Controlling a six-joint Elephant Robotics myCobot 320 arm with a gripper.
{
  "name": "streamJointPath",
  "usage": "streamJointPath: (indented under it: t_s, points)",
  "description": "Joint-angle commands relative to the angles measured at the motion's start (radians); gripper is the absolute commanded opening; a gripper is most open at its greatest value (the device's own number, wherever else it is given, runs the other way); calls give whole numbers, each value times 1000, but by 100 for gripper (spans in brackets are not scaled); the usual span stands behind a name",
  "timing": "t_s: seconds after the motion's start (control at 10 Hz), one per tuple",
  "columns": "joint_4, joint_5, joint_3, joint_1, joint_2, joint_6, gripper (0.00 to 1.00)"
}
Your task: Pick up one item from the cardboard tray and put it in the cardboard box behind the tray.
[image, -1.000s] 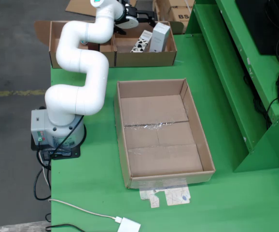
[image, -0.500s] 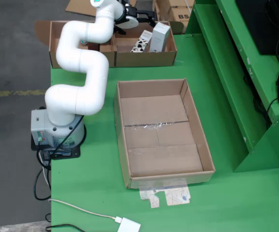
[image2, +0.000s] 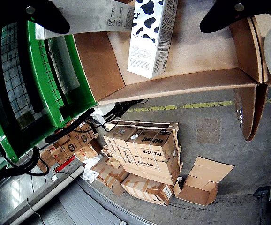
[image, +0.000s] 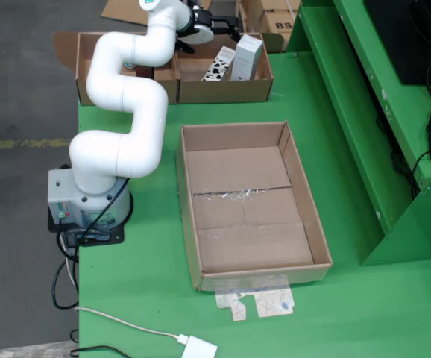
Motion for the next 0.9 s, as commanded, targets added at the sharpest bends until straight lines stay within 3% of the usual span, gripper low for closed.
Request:
streamJointPath:
  t_s: [0.0,0.8]
  points:
    - [10,1,26,25,90,-24,100]
    - [10,0,26,53,243,-48,100]
